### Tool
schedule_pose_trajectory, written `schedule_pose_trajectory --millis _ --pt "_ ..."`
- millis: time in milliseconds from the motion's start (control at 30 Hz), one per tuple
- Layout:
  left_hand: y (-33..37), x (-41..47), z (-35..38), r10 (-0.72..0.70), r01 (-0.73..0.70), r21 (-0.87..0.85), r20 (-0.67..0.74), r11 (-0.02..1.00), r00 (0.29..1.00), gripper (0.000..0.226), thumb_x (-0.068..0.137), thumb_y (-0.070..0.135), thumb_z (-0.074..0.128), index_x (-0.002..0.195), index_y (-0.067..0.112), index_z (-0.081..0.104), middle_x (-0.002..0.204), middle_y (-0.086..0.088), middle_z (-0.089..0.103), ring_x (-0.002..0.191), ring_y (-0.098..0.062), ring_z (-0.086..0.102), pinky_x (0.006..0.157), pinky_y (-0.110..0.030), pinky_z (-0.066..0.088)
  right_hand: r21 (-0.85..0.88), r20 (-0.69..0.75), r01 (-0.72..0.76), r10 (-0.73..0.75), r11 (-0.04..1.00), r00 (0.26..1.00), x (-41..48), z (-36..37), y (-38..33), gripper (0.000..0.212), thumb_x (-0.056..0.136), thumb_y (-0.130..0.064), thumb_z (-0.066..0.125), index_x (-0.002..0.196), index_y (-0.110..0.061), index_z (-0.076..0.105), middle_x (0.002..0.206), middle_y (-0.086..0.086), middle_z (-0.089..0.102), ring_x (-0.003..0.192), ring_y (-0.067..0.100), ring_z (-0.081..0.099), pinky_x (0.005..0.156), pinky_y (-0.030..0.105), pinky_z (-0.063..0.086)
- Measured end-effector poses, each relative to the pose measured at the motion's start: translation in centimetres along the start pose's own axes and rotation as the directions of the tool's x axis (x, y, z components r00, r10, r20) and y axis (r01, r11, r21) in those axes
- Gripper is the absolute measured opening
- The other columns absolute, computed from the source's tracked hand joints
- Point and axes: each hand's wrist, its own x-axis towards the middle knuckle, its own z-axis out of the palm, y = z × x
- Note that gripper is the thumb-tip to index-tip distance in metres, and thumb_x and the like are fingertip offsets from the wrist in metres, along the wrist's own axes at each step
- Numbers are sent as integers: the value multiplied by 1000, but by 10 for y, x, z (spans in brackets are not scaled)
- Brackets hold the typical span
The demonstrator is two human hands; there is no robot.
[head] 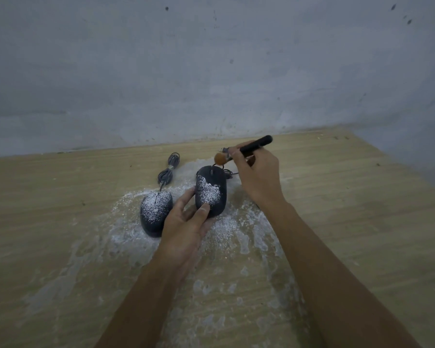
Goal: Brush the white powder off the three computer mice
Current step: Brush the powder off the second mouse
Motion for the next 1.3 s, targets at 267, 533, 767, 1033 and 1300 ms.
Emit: schedule_pose_trajectory --millis 267,533,767,1033,1300 --pt "0 1 -1 0 0 27 5 1000 1000 46 98 -3 55 138 20 53 120 -8 72 112 -23 70 99 -40 54 41 -25 -49 50 998 998 -2 -3 0 13 99 -33 65 92 -25 72 69 -22 58 63 -16 55 56 6 38" --pt "2 1 -2 -34 34 -3 21 999 999 51 99 0 54 146 16 47 128 -11 69 114 -22 69 95 -33 57 131 -7 -99 100 986 995 -19 -20 10 21 99 -30 63 89 -13 70 59 -5 52 46 3 44 45 17 33" --pt "4 -1 0 -55 57 -82 26 995 998 52 99 -2 53 148 13 44 126 -14 68 107 -22 73 89 -31 59 214 1 -93 95 972 995 -29 -29 10 12 100 -24 64 90 -18 67 59 -4 54 49 12 47 45 28 36" --pt "9 -1 0 -94 99 -178 34 979 995 52 100 0 50 151 7 39 135 -18 63 99 -19 75 75 -26 62 199 9 -58 57 978 998 -27 -28 5 14 98 -26 66 86 -18 68 55 -10 50 44 3 43 44 17 33" --pt "10 -2 0 -150 154 -246 35 957 988 51 101 0 48 151 6 39 138 -17 61 110 -22 68 83 -28 61 148 -7 -182 185 972 983 -33 -15 9 26 93 -31 68 80 -9 71 48 -11 50 42 5 42 43 23 33"
